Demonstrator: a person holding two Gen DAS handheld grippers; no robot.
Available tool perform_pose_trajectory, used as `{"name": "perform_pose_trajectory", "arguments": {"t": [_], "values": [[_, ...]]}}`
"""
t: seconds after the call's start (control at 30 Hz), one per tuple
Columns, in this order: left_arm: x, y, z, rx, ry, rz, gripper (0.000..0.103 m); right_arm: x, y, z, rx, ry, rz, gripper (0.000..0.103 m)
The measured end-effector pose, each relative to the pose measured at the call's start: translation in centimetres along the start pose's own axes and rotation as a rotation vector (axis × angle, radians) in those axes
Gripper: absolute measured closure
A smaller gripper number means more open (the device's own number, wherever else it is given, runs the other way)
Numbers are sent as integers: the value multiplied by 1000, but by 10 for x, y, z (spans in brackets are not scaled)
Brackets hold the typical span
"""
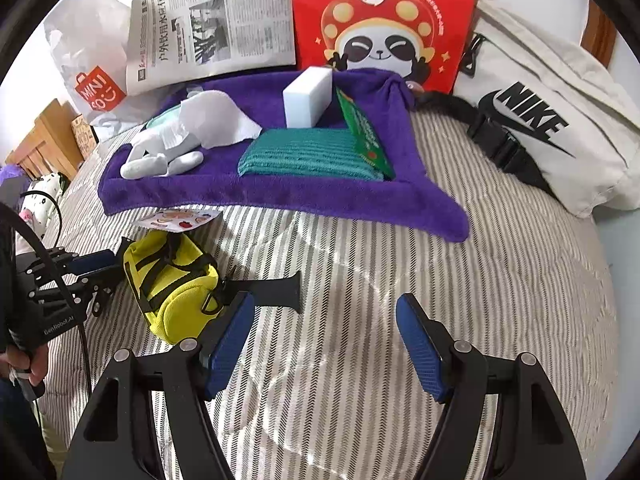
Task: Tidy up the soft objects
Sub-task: 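Grasp the black strap on the bed with the left gripper, then grasp and lift the yellow pouch with the right gripper while the left holds the strap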
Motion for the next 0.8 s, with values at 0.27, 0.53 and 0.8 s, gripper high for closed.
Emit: {"name": "perform_pose_trajectory", "arguments": {"t": [0.27,0.53,0.8], "values": [[4,11,-7,22,124,16,83,-3,-1,-8,15,-2,-2,30],[3,11,8,-38,22,15,82,-5,2,-9,27,-11,-5,30],[3,7,5,-19,51,-9,83,-13,9,-15,79,-27,-23,30]]}}
Point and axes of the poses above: each gripper's, at about its wrist camera, not at the fingertips, and x roughly against the way its jaws point, z to its right, y to its underside, the point moved 4 cm from there along -x, roughly the way its jaws point, and after that the axes turned 14 degrees about -z, right-handed, at the moved point
